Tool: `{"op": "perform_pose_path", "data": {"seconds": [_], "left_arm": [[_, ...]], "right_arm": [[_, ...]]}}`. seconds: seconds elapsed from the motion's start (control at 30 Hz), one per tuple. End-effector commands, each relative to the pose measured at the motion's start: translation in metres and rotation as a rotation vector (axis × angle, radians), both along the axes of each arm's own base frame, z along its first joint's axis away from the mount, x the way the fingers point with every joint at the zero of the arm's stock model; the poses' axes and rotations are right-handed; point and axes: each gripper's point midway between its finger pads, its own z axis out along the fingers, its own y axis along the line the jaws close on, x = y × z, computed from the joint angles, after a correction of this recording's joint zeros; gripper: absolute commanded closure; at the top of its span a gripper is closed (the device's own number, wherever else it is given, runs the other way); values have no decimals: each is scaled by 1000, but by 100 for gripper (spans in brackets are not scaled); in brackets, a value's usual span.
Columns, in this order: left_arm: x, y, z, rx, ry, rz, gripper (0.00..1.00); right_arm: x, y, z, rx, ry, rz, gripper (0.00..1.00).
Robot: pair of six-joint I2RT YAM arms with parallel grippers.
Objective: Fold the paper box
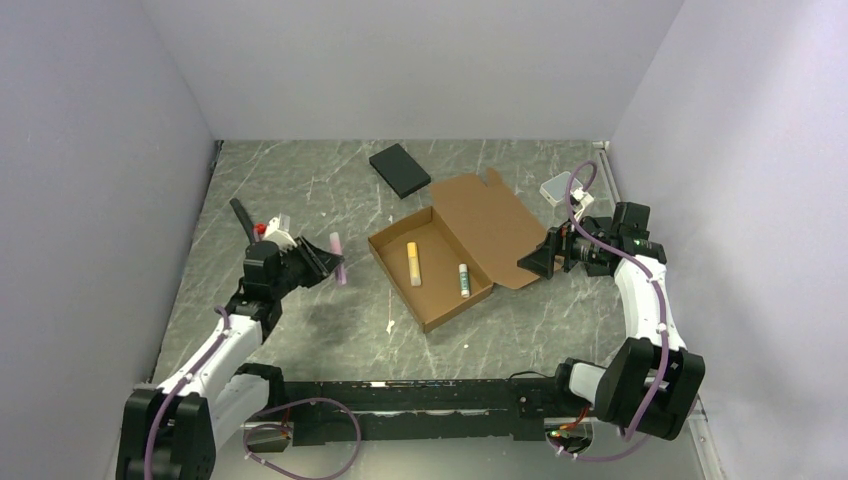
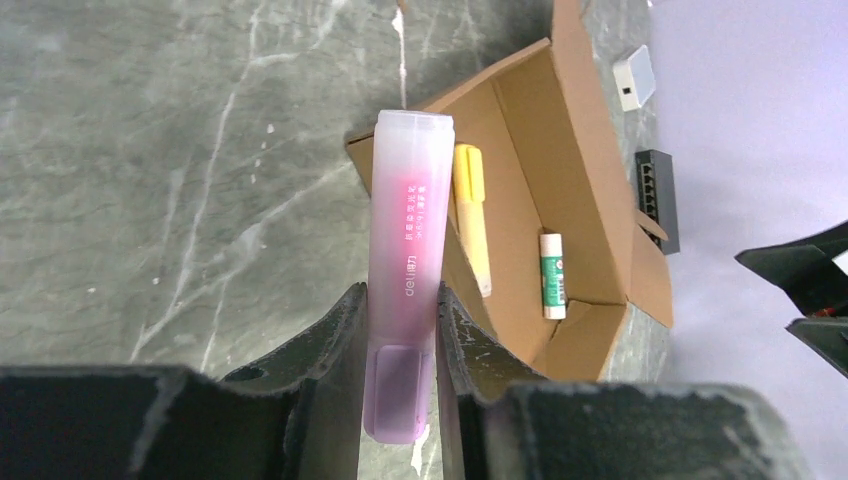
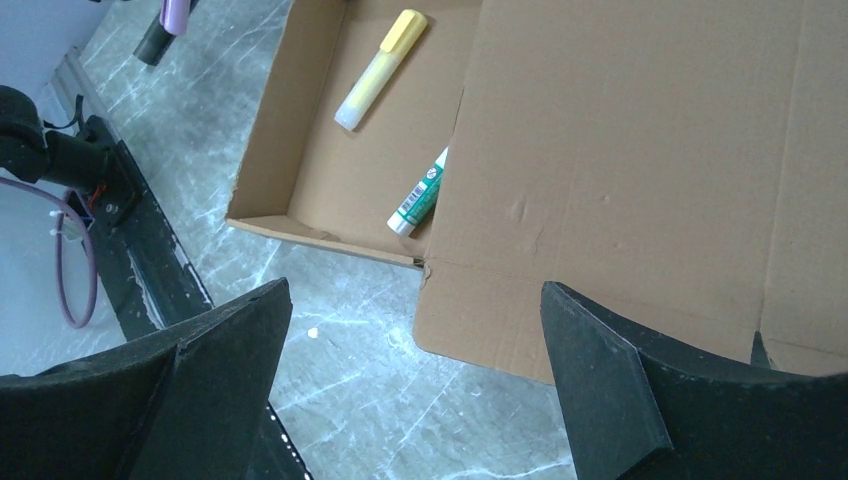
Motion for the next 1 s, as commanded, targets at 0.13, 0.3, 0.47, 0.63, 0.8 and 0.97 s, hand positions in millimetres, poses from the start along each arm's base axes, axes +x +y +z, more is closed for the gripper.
{"op": "perform_pose_path", "data": {"seconds": [0.13, 0.3, 0.47, 0.63, 0.8, 0.97], "left_arm": [[6, -25, 30, -122, -118, -116, 100], [7, -35, 38, -176, -140, -166, 100], [8, -43, 46, -194, -156, -189, 100], [6, -53, 50, -178, -163, -212, 100], [5, -65, 54, -158, -172, -242, 100], [5, -81, 57, -137, -176, -278, 100]], "right_arm": [[7, 0, 15, 7, -68, 31, 0], [8, -1, 13, 5, -62, 27, 0], [9, -2, 12, 3, -57, 23, 0], [10, -2, 11, 3, -56, 21, 0], [10, -2, 11, 3, -56, 20, 0], [10, -2, 11, 3, -55, 21, 0]]}}
